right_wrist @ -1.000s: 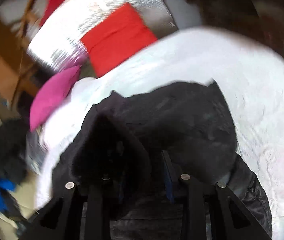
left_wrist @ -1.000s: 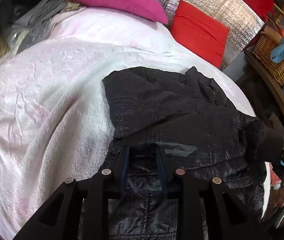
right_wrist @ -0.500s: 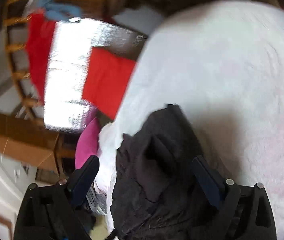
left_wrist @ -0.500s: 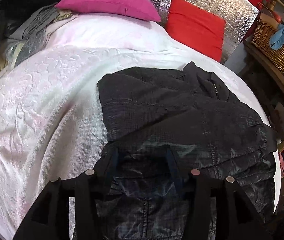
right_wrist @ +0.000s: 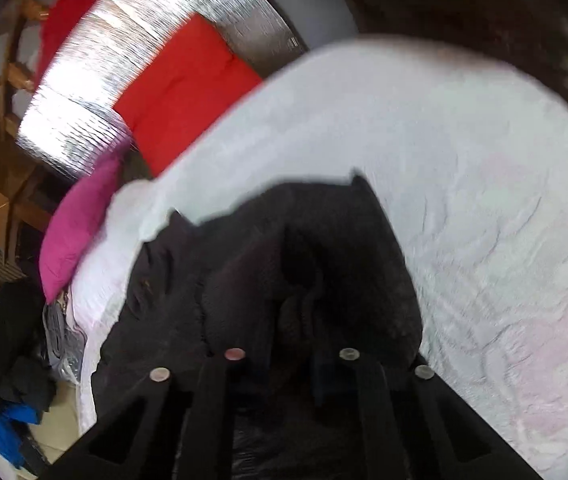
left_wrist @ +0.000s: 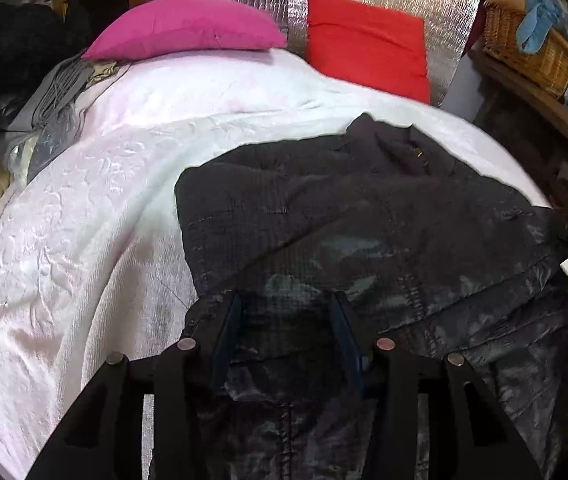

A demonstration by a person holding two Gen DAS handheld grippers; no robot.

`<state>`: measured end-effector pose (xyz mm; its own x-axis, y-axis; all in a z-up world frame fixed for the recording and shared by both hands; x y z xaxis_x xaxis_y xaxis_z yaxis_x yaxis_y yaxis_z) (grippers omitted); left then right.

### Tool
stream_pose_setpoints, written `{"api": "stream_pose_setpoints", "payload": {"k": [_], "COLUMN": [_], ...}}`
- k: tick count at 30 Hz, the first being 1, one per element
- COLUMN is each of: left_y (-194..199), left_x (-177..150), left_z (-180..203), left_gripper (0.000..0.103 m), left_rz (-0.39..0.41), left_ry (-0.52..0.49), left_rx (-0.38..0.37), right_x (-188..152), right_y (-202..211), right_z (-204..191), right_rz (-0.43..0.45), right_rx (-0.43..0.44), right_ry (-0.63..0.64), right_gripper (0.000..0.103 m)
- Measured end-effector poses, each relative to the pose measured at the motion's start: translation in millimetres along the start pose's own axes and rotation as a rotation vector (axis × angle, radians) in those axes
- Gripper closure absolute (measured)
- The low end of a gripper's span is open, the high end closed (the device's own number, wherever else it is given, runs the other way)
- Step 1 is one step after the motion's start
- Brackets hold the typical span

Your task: Fold large clothes

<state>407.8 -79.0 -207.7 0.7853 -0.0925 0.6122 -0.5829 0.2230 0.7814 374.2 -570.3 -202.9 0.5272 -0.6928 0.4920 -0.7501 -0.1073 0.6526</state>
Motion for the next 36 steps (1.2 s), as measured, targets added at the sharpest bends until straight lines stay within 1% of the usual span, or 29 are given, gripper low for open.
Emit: {"api": "stream_pose_setpoints", "payload": {"k": [2, 4, 6, 8, 9, 10, 11, 13, 16, 17, 19, 20, 21, 23, 24, 25, 26, 28, 29, 30, 31, 33, 35, 36], "left_y": [3, 0, -6, -11, -11, -10, -9, -2, 10, 14, 23, 27, 29, 30, 26, 19, 13, -1, -6, -8, -10, -11, -10, -8], "left_x": [1, 1, -2, -3, -3, -2, -1, -5, -2, -1, 1, 2, 2, 2, 1, 2, 1, -2, -3, -4, -6, -7, -7, -6], "left_z": [0, -1, 1, 2, 3, 3, 1, 0, -6, -7, -7, -6, -4, -1, 1, 3, 4, 6, 7, 9, 13, 17, 17, 15], "left_gripper": [0.059, 0.059, 0.059, 0.059, 0.059, 0.059, 0.056, 0.053, 0.051, 0.049, 0.043, 0.036, 0.029, 0.024, 0.024, 0.024, 0.024, 0.024, 0.024, 0.024, 0.024, 0.024, 0.024, 0.024], "left_rz": [0.005, -0.007, -0.033, -0.047, -0.046, -0.045, -0.046, -0.039, -0.007, 0.010, 0.052, 0.070, 0.084, 0.093, 0.077, 0.053, 0.031, -0.027, -0.041, -0.048, -0.051, -0.055, -0.054, -0.053], "left_ry": [0.002, -0.012, -0.035, -0.048, -0.051, -0.051, -0.041, -0.005, 0.049, 0.057, 0.062, 0.062, 0.062, 0.060, 0.055, 0.049, 0.046, 0.051, 0.048, 0.033, 0.008, -0.017, -0.014, 0.000], "left_rx": [-0.008, -0.006, 0.014, 0.030, 0.032, 0.031, 0.027, -0.004, -0.057, -0.068, -0.080, -0.083, -0.086, -0.091, -0.082, -0.073, -0.069, -0.063, -0.052, -0.029, -0.002, 0.017, 0.019, 0.008], "right_x": [-1, -3, -7, -12, -16, -15, -13, -7, -3, -1, 2, 3, 2, -3, -4, -6, -9, -16, -19, -24, -28, -37, -35, -33], "right_y": [16, 22, 15, -10, -19, -18, -13, 1, 23, 26, 40, 45, 51, 59, 61, 60, 56, 44, 36, 21, 7, -17, -15, -9], "right_z": [-7, -4, 10, 23, 30, 33, 33, 29, 28, 27, 25, 22, 19, 12, 2, -5, -10, -18, -20, -24, -23, -22, -22, -20], "right_rz": [0.044, 0.041, 0.005, -0.106, -0.151, -0.148, -0.141, -0.139, -0.101, -0.087, -0.046, -0.027, -0.004, 0.069, 0.099, 0.101, 0.091, 0.082, 0.062, 0.012, -0.033, -0.095, -0.077, -0.078], "right_rx": [-0.009, -0.027, -0.069, -0.098, -0.092, -0.070, -0.049, -0.008, 0.012, 0.012, 0.023, 0.037, 0.048, 0.052, 0.050, 0.040, 0.019, -0.018, -0.039, -0.072, -0.115, -0.188, -0.189, -0.177], "right_ry": [0.028, 0.038, 0.025, 0.002, -0.011, -0.033, -0.048, -0.060, -0.056, -0.054, -0.029, -0.011, 0.010, 0.054, 0.108, 0.149, 0.189, 0.242, 0.266, 0.305, 0.335, 0.383, 0.386, 0.365], "right_gripper": [0.089, 0.089, 0.089, 0.089, 0.088, 0.088, 0.086, 0.086, 0.081, 0.077, 0.063, 0.033, 0.014, 0.014, 0.014, 0.014, 0.016, 0.026, 0.035, 0.040, 0.041, 0.042, 0.042, 0.042]}}
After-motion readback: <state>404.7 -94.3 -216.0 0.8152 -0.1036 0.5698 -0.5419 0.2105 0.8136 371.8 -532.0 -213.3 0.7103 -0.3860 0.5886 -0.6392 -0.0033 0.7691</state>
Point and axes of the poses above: each gripper's, at about its wrist camera, not at the fingertips, and y roughly against the way its jaws point, z to its right, x to its top, the point moved 2 cm from there along -y, roughly the way its jaws point, and after that the axes turned 1 degree about y, right-handed, at the moved point
